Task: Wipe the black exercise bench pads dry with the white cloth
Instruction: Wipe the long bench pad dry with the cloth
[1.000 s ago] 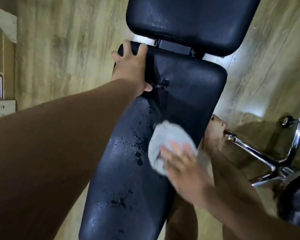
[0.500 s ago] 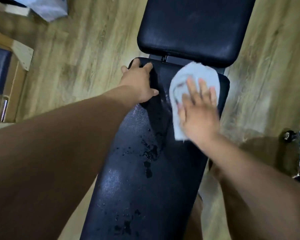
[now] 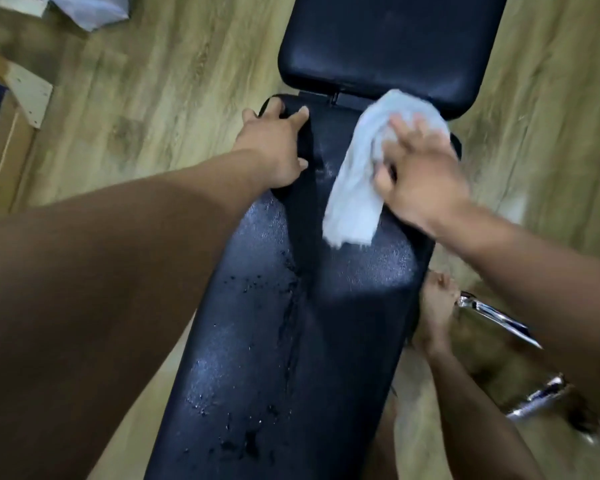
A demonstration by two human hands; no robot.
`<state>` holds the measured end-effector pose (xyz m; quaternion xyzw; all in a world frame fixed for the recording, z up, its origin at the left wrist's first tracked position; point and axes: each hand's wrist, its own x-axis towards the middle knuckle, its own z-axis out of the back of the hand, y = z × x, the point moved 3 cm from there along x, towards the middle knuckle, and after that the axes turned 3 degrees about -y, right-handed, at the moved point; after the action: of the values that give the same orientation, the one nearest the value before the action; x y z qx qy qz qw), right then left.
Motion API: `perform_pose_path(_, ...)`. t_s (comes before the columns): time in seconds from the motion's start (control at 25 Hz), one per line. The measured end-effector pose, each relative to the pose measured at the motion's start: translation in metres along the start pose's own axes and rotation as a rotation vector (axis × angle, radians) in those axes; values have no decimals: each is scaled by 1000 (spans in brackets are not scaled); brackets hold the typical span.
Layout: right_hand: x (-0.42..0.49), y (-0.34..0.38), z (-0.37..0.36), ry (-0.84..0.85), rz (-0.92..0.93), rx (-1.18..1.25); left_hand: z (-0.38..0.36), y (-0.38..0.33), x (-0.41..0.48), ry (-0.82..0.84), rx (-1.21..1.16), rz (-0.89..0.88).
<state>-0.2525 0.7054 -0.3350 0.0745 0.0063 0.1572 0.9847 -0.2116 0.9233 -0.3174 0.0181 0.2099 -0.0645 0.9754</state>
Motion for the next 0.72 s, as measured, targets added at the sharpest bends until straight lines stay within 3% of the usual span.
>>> perform_pose_path(0.08,17,11,-3,63,-211,110,-3,2,-1,-14,3,-1)
perform_pose_path(0.12,3,30,-9,79,-181,79,-4,1,-3,-17,6,-13)
perform_pose_path(0.24,-121,119,-31,48,314,135,1,3,-7,-32,50,-61)
perform_pose_path(0.28,-168,145,-32,184,518,135,2,3,-8,-35,61,-69)
perform_pose_path(0.32,-201,158,-28,212,735,169,2,2,-8,-31,69,-72)
perform_pose_path(0.36,-206,158,-21,272,819,282,0,2,-8,-28,66,-73)
perform_pose_path(0.4,-188,143,-19,241,745,498,-3,3,-6,-23,47,-70)
perform_pose_path(0.44,-155,119,-20,169,578,541,-5,4,-6,-22,27,-58)
perform_pose_path(0.52,-63,69,-20,126,405,184,-6,7,-6,-43,24,-54)
perform_pose_path(0.6,14,27,-7,23,12,113,-5,6,-10,-65,30,-62)
perform_pose_path(0.64,32,23,-4,12,-80,76,-3,4,-14,-71,21,-62)
perform_pose_path(0.72,21,53,-16,77,-65,36,0,3,-18,-73,-19,-53)
